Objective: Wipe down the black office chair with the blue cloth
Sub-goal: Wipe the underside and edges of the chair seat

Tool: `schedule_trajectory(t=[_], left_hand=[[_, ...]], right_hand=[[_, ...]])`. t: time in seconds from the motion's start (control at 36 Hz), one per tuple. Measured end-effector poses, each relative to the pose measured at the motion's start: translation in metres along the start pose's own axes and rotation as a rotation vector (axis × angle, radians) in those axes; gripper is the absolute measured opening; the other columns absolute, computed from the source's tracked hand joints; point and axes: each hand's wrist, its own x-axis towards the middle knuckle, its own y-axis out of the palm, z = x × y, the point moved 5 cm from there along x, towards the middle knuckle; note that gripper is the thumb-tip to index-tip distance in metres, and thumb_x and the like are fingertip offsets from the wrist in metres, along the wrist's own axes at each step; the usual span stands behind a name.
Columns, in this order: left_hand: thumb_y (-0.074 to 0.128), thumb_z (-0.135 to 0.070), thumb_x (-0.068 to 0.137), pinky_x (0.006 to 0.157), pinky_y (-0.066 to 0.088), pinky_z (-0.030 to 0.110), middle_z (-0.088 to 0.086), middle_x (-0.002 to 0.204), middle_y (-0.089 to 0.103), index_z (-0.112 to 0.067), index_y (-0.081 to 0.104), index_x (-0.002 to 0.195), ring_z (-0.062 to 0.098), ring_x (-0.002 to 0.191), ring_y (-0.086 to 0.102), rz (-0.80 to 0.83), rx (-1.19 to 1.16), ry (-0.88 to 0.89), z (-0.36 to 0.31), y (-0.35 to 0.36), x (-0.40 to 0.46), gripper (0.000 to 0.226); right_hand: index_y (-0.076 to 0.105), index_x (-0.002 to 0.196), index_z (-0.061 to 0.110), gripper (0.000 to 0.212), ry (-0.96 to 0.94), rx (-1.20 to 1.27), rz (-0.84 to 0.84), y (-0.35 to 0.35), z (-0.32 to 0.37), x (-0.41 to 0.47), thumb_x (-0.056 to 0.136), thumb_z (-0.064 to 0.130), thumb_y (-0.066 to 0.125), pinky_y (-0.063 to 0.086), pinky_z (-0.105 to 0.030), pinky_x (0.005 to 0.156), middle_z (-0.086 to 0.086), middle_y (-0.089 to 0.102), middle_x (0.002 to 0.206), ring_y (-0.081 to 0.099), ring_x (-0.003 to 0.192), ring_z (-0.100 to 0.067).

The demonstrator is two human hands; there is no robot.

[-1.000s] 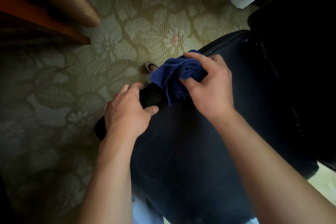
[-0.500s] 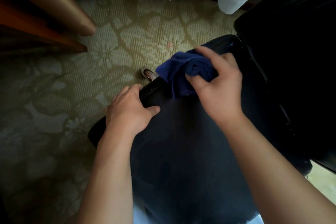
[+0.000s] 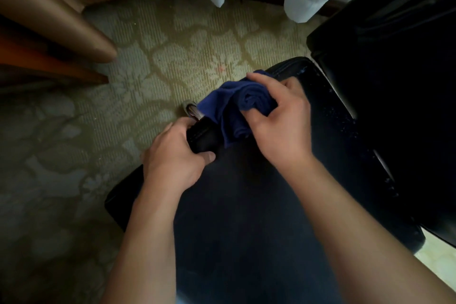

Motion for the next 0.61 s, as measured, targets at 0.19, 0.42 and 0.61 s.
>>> schedule_trajectory(t=[0.19,0.42,0.61], left_hand=[[0.087,-0.042,0.068,0.099,0.048,0.048,-0.017,0.123,0.060,-0.042,0.054,0.123,0.018,0.114,0.059,0.002,0.047,-0.011,-0.005,-0.003,0.004,0.064],[0.081,-0.050,0.073,0.101,0.047,0.051,-0.010,0.126,0.059,-0.037,0.052,0.133,0.022,0.117,0.058,0.038,0.044,0.026,-0.018,-0.003,0.006,0.068],[0.074,-0.035,0.080,0.091,0.049,0.048,0.005,0.114,0.064,-0.028,0.059,0.112,0.037,0.110,0.059,-0.137,0.175,0.101,-0.044,0.005,0.006,0.037]], right_hand=[[0.065,0.127,0.035,0.050,0.061,-0.058,-0.184,-0.041,-0.019,0.045,0.078,0.026,0.072,0.047,-0.015,0.085,0.002,0.054,0.111,0.060,0.101,-0.012],[0.065,0.128,0.031,0.053,0.040,0.051,-0.133,-0.031,-0.006,0.023,0.077,0.023,0.075,0.050,-0.022,0.093,0.000,0.055,0.108,0.059,0.095,-0.006],[0.059,0.132,0.040,0.055,0.013,0.000,0.092,0.001,0.003,-0.002,0.081,0.025,0.073,0.054,-0.035,0.085,0.008,0.045,0.100,0.057,0.089,-0.009]])
